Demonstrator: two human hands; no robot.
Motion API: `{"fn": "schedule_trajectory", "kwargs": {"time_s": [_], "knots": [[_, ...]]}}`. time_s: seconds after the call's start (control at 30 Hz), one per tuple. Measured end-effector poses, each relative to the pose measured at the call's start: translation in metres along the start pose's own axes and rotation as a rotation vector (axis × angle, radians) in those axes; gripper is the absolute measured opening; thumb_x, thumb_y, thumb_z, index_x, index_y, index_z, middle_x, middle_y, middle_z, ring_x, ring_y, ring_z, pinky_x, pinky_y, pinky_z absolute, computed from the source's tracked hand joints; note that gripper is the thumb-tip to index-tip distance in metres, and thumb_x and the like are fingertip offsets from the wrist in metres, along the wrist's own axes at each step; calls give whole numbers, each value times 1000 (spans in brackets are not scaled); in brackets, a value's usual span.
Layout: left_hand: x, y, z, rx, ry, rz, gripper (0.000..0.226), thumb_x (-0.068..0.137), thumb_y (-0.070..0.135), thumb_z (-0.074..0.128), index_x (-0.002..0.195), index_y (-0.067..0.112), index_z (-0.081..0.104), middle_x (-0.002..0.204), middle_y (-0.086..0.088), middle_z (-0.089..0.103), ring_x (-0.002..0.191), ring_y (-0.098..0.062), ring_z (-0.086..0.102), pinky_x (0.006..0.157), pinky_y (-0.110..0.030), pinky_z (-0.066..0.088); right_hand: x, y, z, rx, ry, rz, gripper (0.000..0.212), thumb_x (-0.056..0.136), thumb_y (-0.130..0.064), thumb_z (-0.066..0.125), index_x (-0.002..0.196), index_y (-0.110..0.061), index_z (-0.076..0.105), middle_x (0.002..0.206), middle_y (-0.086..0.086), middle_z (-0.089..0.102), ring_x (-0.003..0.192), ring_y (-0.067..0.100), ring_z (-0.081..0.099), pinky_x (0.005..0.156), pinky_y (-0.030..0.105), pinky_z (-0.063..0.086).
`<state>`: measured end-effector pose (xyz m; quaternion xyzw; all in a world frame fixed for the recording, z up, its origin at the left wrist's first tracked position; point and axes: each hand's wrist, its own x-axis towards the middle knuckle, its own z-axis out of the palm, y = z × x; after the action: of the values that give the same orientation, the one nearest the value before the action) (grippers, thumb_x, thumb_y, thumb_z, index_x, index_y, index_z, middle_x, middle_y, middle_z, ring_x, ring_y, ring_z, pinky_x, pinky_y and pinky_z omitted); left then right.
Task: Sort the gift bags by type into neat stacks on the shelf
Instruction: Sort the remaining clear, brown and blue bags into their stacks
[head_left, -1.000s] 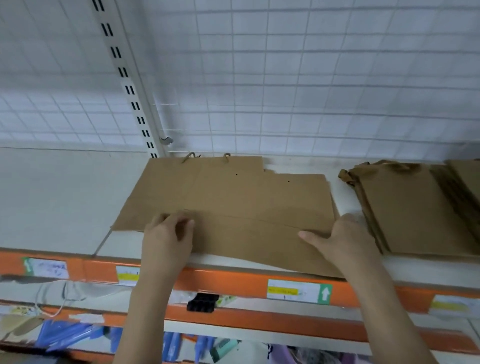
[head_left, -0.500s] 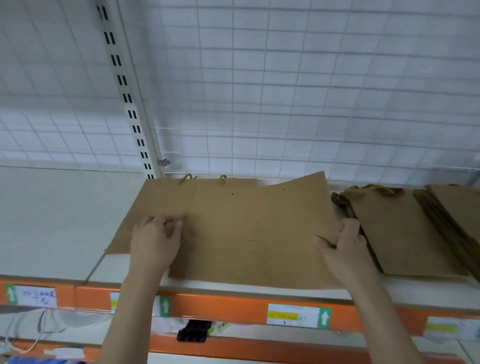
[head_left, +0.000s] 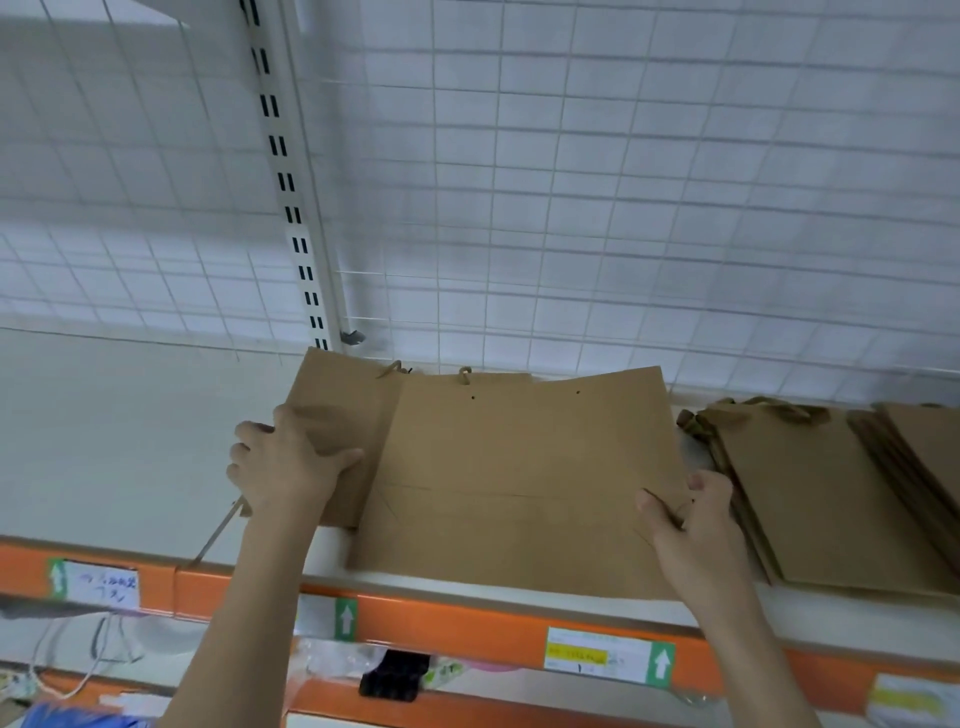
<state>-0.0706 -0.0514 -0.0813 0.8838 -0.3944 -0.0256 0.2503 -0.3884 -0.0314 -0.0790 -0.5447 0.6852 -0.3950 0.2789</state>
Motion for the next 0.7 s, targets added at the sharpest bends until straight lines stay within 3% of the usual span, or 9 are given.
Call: {"fn": "schedule_trajectory", "kwargs": {"time_s": [0.07, 0.17, 0.27, 0.37, 0.47, 0.6, 0.7], "knots": [[-8, 1, -4, -59, 89, 12, 89, 58, 35, 85, 125, -2, 40, 120, -31, 42, 109, -46, 42, 91, -50, 35, -1, -1, -1, 23, 1, -26, 37, 90, -20, 57, 116, -11, 33, 71, -10, 48, 63, 3, 48, 50, 24, 33], [-14, -3, -11, -249, 59, -34, 93, 63, 28, 84, 134, -2, 32, 128, -26, 43, 113, -45, 47, 88, -50, 39, -2, 2, 0, 70, 4, -44, 34, 89, -20, 57, 111, -14, 32, 74, -11, 49, 66, 3, 49, 53, 23, 35], [-19, -13, -16, -371, -16, 6, 63, 75, 35, 74, 116, -3, 46, 109, -19, 56, 102, -39, 53, 75, -38, 39, -2, 6, -1, 132, 22, -38, 34, 89, -22, 59, 108, -18, 31, 79, -10, 53, 70, 3, 50, 56, 27, 35], [-31, -19, -17, -508, -67, 106, 45, 87, 28, 60, 115, -1, 42, 93, -10, 51, 87, -35, 50, 69, -32, 34, -4, 9, -4, 157, 47, -53, 35, 88, -24, 60, 109, -19, 32, 83, -13, 53, 72, 3, 51, 58, 28, 36], [-47, -20, -19, -594, -6, 159, 26, 92, 21, 52, 110, 4, 43, 76, -4, 48, 74, -27, 45, 56, -31, 32, -4, 10, -12, 163, 82, -88, 36, 87, -24, 61, 111, -17, 35, 90, -5, 56, 74, 7, 52, 60, 29, 36], [-69, -17, -22, -773, 70, 121, 21, 94, 20, 49, 112, 11, 47, 90, -3, 55, 82, -26, 50, 67, -30, 34, 1, 9, -26, 189, 106, -145, 37, 86, -23, 63, 111, -17, 36, 87, -9, 53, 74, 2, 51, 58, 21, 36], [-83, -9, -26, -889, 47, 108, 14, 94, 22, 48, 107, 17, 48, 91, 2, 59, 89, -24, 54, 71, -31, 39, 4, 10, -40, 199, 116, -161, 37, 85, -27, 63, 110, -20, 36, 87, -8, 53, 77, 13, 51, 59, 24, 36]]}}
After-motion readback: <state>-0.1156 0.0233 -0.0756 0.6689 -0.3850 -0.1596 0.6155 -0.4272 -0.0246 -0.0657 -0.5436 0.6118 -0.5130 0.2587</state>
